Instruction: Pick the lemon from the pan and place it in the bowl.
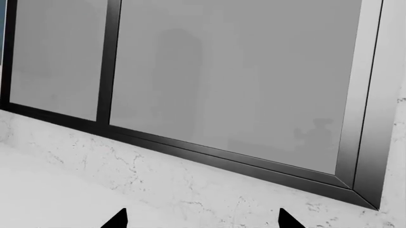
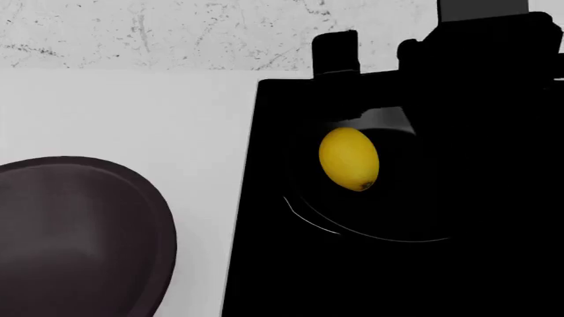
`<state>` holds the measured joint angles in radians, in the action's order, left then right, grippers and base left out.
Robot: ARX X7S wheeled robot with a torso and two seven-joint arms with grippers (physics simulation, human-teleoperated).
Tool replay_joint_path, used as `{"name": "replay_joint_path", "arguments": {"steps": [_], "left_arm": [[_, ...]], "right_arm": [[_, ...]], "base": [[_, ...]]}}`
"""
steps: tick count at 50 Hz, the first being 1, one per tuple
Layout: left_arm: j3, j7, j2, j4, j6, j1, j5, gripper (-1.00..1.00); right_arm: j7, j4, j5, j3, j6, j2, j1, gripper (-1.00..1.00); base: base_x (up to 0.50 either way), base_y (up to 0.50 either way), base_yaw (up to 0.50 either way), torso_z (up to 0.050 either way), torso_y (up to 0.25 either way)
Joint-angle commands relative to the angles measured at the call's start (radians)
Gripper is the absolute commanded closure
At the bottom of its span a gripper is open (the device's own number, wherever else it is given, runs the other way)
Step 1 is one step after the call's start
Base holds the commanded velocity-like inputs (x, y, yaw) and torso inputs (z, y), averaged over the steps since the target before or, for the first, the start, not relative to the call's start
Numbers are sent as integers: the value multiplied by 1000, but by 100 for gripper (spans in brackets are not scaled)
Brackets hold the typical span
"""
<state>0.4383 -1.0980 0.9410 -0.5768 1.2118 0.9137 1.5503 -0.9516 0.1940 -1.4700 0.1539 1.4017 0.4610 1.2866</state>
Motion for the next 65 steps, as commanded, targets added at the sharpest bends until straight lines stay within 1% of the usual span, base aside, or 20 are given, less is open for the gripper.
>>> {"name": "replay_joint_path", "arguments": {"steps": [1, 8, 17, 22, 27, 36, 58, 65], "left_arm": [[6, 5, -6, -2, -10, -19, -10, -100], [27, 13, -5, -7, -14, -44, -14, -100], [22, 0, -2, -8, -16, -44, -2, -100], [-8, -16, 3, -2, -16, -14, 12, -100], [-9, -18, 1, -6, -19, -21, 9, -100], [-51, -35, 5, 0, -19, 12, 15, -100], [-57, -12, -3, 0, -33, -17, -22, -100], [-80, -10, -9, 6, -36, -6, -32, -100]], "right_arm": [[20, -50, 0, 42, 17, 21, 0, -100], [41, -66, -5, 66, 20, 27, -1, -100], [88, -60, 12, 98, 12, 46, -10, -100], [106, -52, 9, 105, 5, 55, -22, -100], [134, -46, 12, 118, -1, 62, -29, -100], [172, -44, 29, 140, -21, 68, -41, -100], [293, -86, 129, 236, -81, 46, -38, -100], [325, -104, 159, 256, -106, 48, -49, -100]], "base": [[0, 0, 0, 0, 0], [0, 0, 0, 0, 0], [0, 0, 0, 0, 0], [0, 0, 0, 0, 0], [0, 0, 0, 0, 0], [0, 0, 0, 0, 0], [0, 0, 0, 0, 0], [0, 0, 0, 0, 0]]}}
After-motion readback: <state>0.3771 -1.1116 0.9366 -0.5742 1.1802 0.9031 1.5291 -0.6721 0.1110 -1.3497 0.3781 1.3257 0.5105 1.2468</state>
